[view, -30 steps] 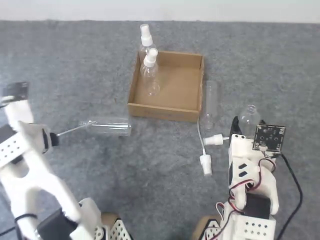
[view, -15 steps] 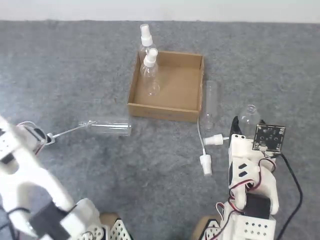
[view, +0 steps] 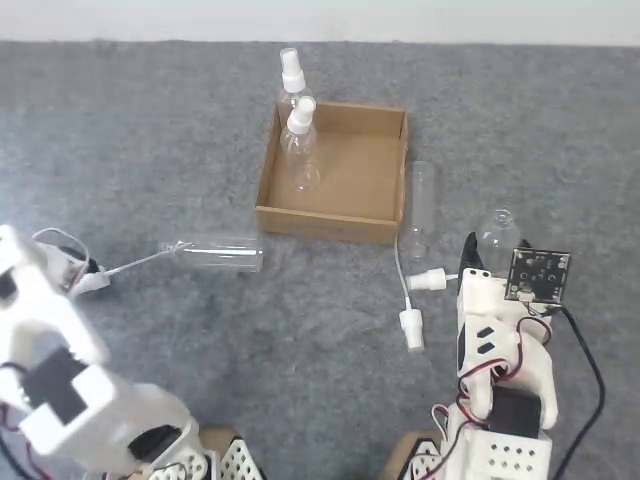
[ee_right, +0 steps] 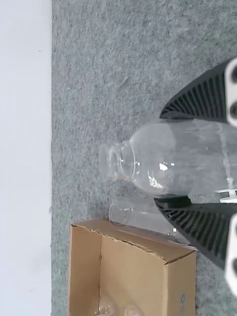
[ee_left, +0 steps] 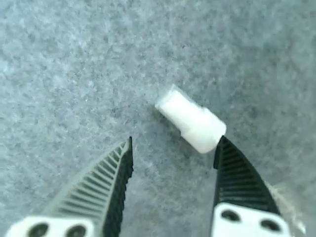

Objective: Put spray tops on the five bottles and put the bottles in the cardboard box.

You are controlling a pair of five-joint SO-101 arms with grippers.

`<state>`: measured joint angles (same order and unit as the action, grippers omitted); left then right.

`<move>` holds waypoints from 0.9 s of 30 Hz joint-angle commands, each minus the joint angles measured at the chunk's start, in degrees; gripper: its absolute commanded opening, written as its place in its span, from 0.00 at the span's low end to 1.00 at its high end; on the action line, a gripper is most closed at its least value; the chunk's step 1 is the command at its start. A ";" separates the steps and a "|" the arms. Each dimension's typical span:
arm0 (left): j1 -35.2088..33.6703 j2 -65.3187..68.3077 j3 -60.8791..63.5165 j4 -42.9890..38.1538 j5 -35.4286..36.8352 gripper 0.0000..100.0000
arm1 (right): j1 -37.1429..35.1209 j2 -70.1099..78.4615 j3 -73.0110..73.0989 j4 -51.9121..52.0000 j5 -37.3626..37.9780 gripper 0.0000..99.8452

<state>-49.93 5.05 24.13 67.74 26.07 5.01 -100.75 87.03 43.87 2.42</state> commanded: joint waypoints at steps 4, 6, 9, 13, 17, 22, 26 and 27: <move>0.26 4.57 -3.74 -6.77 3.69 0.25 | -0.22 -1.01 -0.79 -1.01 1.23 0.03; 0.26 6.07 -3.74 -7.91 3.60 0.25 | -0.22 -1.01 -0.79 -1.01 1.23 0.03; 0.88 8.26 -3.74 -10.20 3.52 0.25 | -0.31 -1.01 -0.79 -1.01 1.23 0.03; 3.16 10.46 -4.44 -10.73 2.64 0.25 | -0.31 -1.01 -0.79 -1.01 1.32 0.03; 3.34 12.04 -6.90 -9.14 -1.49 0.19 | -0.31 -1.01 -0.79 -1.01 1.32 0.03; 3.34 13.54 -8.84 -9.23 -3.25 0.14 | -0.31 -1.01 -0.79 -1.01 1.32 0.03; 3.16 13.80 -9.71 -9.41 -3.96 0.14 | -0.31 -1.01 -0.79 -1.01 1.32 0.03; 3.16 13.63 -9.71 -9.49 -3.96 0.14 | -0.31 -1.01 -0.79 -1.01 1.32 0.03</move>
<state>-46.68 19.21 17.36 58.33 22.90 5.01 -100.75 87.03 43.87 2.42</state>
